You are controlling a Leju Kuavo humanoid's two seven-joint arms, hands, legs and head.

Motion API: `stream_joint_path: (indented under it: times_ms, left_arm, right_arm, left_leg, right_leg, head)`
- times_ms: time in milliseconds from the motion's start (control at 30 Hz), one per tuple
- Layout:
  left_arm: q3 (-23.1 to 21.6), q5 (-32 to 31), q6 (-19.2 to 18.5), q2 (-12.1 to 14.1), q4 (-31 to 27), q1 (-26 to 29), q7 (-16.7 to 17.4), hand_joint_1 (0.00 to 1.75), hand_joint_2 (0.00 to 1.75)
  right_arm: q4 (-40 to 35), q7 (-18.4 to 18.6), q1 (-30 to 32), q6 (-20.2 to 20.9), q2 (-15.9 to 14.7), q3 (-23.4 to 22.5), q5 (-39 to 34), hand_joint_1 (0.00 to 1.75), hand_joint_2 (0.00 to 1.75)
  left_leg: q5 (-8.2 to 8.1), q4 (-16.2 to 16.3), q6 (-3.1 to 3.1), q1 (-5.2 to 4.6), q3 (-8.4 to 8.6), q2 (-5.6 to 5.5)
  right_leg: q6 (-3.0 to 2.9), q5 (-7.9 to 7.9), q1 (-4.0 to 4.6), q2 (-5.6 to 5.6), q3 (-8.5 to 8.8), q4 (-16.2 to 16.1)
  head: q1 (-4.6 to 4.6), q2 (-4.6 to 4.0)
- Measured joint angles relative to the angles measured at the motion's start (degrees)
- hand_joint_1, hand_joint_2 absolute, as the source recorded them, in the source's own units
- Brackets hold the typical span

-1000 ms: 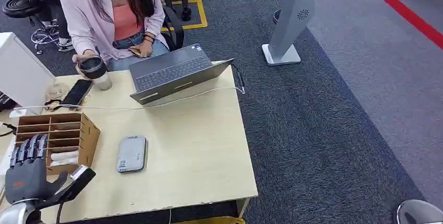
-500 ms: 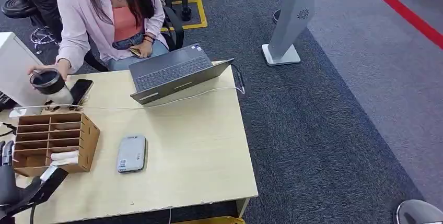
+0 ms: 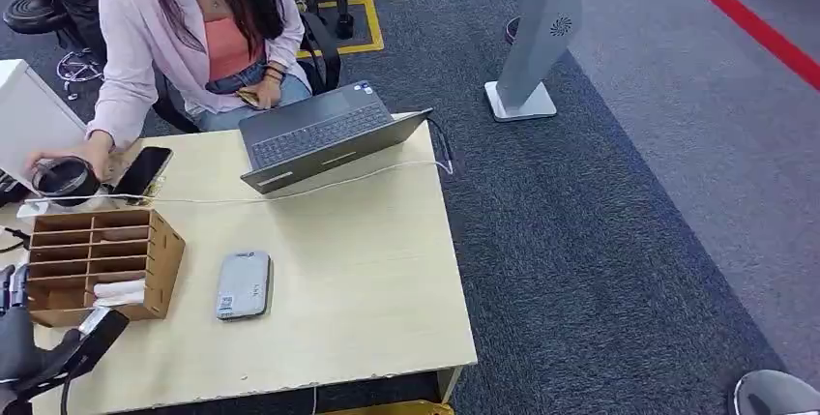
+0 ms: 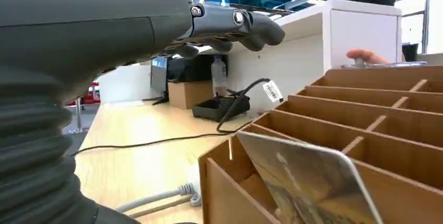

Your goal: Pass the card to the sensor for recognition and then transmit it.

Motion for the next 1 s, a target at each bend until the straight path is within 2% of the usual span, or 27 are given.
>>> stream_joint_path:
  times_ms: [500,1000]
  left_arm:
    - [-0.57,-2.06,1.14,-2.23,0.31,-0.94,-0.13,0.00,1.75]
    - [-0.96,-2.32,1.53,-2.49,0.63,-1.43,0.00,0.00,1.75]
  right_arm:
    - [-0.02,-0.26,-0.10,0.11,0.00,0.88,-0.13,0.00,1.75]
    - [0.00,-0.42,-0.10,0.15,0.00,0.88,-0.13,0.00,1.75]
  left_leg:
    - [0.00,0.00,0.00,-0.01,0.00,0.03]
    - [0.00,0.00,0.00,0.00,0.00,0.03]
  right_leg:
    - [-0.03,0.02,0.00,0.02,-0.01,0.00]
    - [-0.03,0.02,0.00,0.02,-0.01,0.00]
  head:
    - [-0.02,0.00]
    - [0.00,0.00]
